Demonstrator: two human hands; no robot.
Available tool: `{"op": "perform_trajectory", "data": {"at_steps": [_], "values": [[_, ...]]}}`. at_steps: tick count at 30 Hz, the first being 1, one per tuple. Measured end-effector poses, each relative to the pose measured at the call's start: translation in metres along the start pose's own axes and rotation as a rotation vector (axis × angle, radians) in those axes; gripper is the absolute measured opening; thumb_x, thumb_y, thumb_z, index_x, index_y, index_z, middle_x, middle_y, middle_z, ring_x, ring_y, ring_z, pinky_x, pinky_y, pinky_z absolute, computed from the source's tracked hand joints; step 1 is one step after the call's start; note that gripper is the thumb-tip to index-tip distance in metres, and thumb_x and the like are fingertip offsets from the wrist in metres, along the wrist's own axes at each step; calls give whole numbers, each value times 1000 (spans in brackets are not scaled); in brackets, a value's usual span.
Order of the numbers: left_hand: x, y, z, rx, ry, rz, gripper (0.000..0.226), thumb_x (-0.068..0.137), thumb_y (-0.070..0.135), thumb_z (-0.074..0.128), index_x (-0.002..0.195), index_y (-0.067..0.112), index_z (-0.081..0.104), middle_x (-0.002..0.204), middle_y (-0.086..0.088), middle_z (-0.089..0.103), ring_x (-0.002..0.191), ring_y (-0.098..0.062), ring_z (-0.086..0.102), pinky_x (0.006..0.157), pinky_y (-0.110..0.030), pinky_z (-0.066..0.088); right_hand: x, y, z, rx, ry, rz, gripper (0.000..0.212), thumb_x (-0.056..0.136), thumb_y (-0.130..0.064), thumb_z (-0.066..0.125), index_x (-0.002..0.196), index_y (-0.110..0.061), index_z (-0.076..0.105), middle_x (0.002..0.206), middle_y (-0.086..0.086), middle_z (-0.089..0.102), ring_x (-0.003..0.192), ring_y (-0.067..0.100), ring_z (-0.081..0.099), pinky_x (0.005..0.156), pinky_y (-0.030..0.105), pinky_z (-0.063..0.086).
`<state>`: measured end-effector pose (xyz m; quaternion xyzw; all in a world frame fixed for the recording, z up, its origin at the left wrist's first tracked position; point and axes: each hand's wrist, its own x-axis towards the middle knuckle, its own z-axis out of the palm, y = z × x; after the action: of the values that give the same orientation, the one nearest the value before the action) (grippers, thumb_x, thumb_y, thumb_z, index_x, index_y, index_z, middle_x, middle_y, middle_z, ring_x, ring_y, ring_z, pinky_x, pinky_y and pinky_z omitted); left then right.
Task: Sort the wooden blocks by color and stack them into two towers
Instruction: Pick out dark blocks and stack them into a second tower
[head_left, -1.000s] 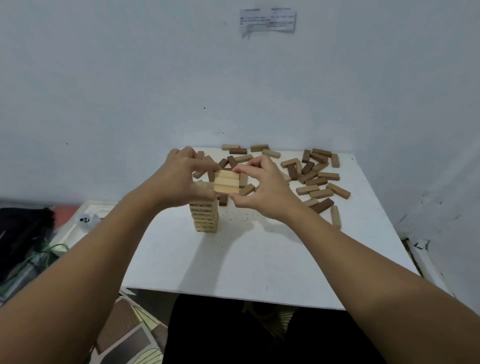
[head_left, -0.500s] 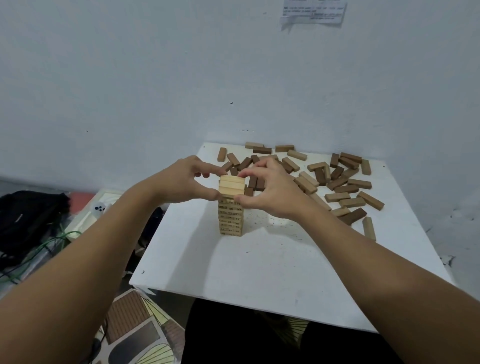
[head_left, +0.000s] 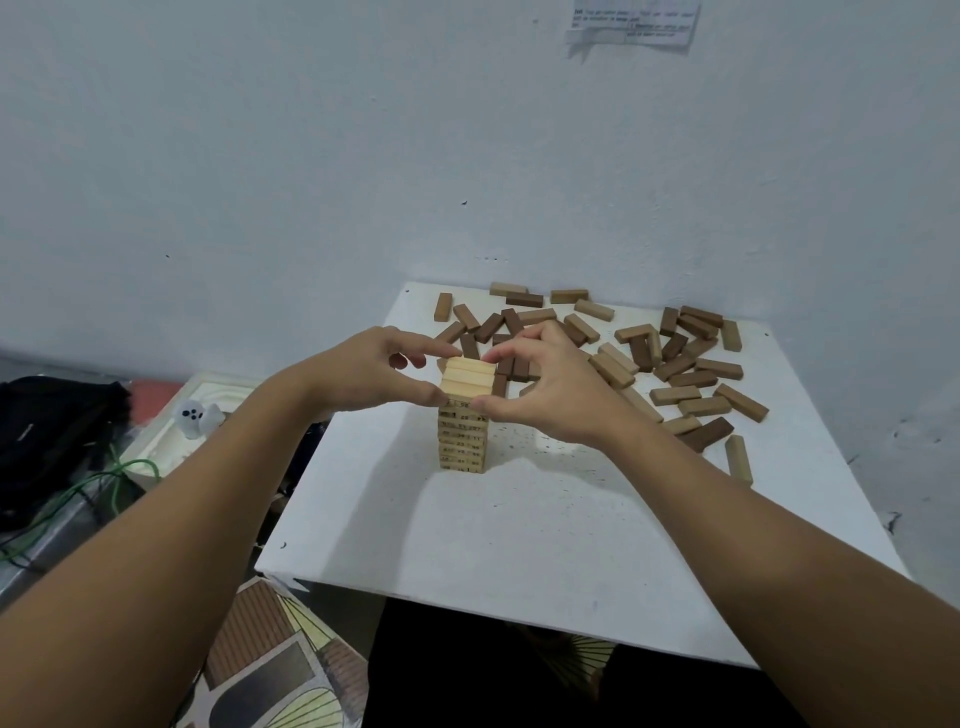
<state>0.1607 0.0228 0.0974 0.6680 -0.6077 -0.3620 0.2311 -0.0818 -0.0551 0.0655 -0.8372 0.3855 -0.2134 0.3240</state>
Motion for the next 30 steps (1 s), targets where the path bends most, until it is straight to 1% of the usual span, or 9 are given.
{"op": "perform_trajectory", "data": {"at_steps": [2,4,6,8,11,16,19,21,30], "values": [[-1,-2,1,-22,-5,-6,50,83,36,86,123,59,68,125,9,58,122,-11,50,108,-39,45,-1,0,0,14,0,8,56,72,-54,87,122,-41,66,121,-21,40,111,-8,44,83,11,40],[-1,-3,2,-46,1,-14,52,83,36,87,125,58,67,126,10,59,123,-11,51,108,-39,45,-2,0,1,32,1,10,56,73,-54,87,123,-41,66,120,-21,40,112,-7,45,84,13,40],[-2,-6,2,-54,1,-17,56,83,35,87,129,57,65,127,11,59,123,-10,50,109,-39,45,-3,1,1,41,-1,7,58,72,-56,87,124,-43,65,121,-20,41,117,-5,43,89,18,41],[-3,-8,3,-53,-7,-19,63,82,34,87,135,56,60,128,12,59,123,-7,50,108,-37,45,-6,2,1,38,1,4,65,72,-59,86,130,-45,61,125,-17,41,123,3,43,96,24,40],[-6,-12,4,-113,7,-25,64,79,35,89,135,52,62,129,11,60,123,-8,51,104,-34,46,-10,4,-1,89,7,20,75,74,-59,85,140,-45,53,133,-14,41,129,6,42,102,28,39],[-7,-18,7,-177,21,-27,59,72,43,90,126,52,69,130,8,60,123,-14,52,101,-33,46,-13,12,3,116,-11,39,68,74,-57,86,135,-47,57,133,-18,40,131,3,41,105,31,41],[-7,-16,9,-215,28,-17,59,66,47,89,121,53,71,129,7,60,122,-17,53,101,-33,47,-12,12,3,132,-12,44,63,75,-56,85,133,-45,61,133,-17,41,129,1,42,98,23,39],[-6,-16,9,-228,29,-12,58,64,47,88,120,52,72,129,5,61,121,-19,53,101,-33,47,-11,12,2,133,-21,50,62,76,-56,85,133,-45,61,134,-16,40,130,1,41,96,22,37],[-6,-17,9,-245,29,-6,56,66,42,89,119,46,74,128,1,62,119,-23,56,100,-33,50,-8,14,4,145,-31,33,57,76,-53,86,127,-48,62,132,-17,42,129,1,44,108,35,44]]}}
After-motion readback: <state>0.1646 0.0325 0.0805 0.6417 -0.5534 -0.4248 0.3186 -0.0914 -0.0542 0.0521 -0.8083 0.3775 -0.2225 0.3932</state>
